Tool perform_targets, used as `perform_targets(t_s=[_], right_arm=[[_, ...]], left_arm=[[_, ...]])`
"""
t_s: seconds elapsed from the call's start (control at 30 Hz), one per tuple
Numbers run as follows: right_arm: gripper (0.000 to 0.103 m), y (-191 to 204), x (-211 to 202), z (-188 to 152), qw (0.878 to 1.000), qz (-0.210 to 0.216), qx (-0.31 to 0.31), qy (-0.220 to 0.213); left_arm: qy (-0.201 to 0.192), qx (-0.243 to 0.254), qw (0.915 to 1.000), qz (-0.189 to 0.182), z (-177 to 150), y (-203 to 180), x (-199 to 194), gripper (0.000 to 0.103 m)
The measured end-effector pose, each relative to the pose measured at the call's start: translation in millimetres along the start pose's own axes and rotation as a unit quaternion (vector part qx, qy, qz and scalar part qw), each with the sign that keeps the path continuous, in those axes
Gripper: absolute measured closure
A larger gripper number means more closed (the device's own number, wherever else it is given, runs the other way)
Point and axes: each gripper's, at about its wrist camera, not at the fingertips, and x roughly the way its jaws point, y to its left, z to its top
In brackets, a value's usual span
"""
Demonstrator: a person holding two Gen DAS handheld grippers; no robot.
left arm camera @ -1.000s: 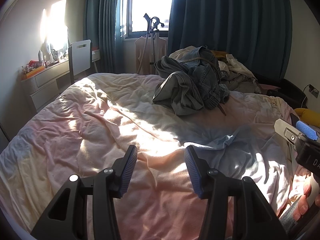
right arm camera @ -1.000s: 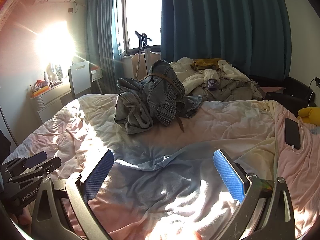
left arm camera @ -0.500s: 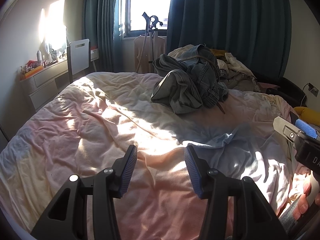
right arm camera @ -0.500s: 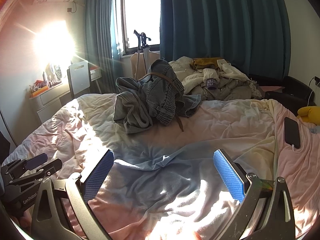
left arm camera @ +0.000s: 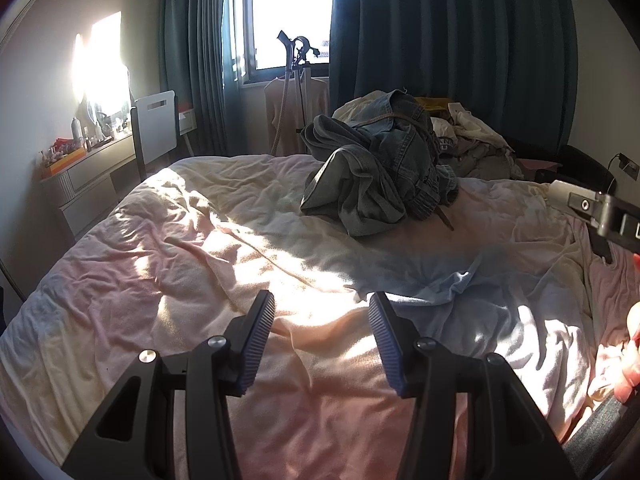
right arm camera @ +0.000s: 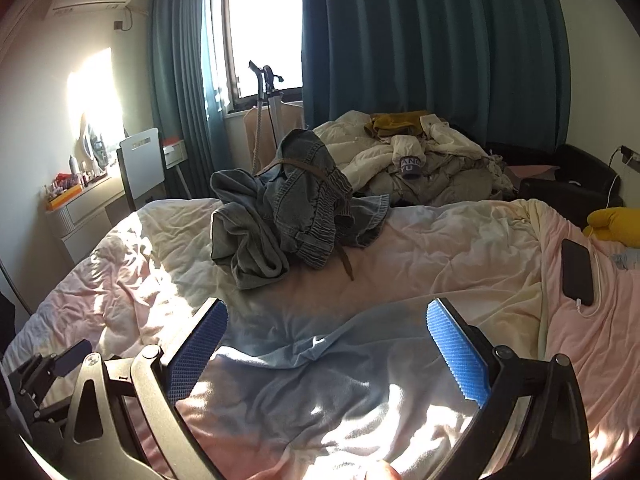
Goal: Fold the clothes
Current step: 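Reach both grippers to the crumpled denim jeans and grasp the waistband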
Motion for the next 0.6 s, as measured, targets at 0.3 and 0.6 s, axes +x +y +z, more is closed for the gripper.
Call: perform_targets(t_s=[0.3,0.6], right_arm=[[0.001,-68.2,38.8,3.4,0.996,-0.035,0.077,0.006],[0.001,-108.4,80.4,-12.6,0.989,-0.031,0.136,0.038]], left_arm=[[0.005,0.037,0.9987,-0.036,53.0,-50.7,63.9,0.052],[-0.007,0.098,0.9946,-0.036,123.0,-123.8,165.0,0.052]])
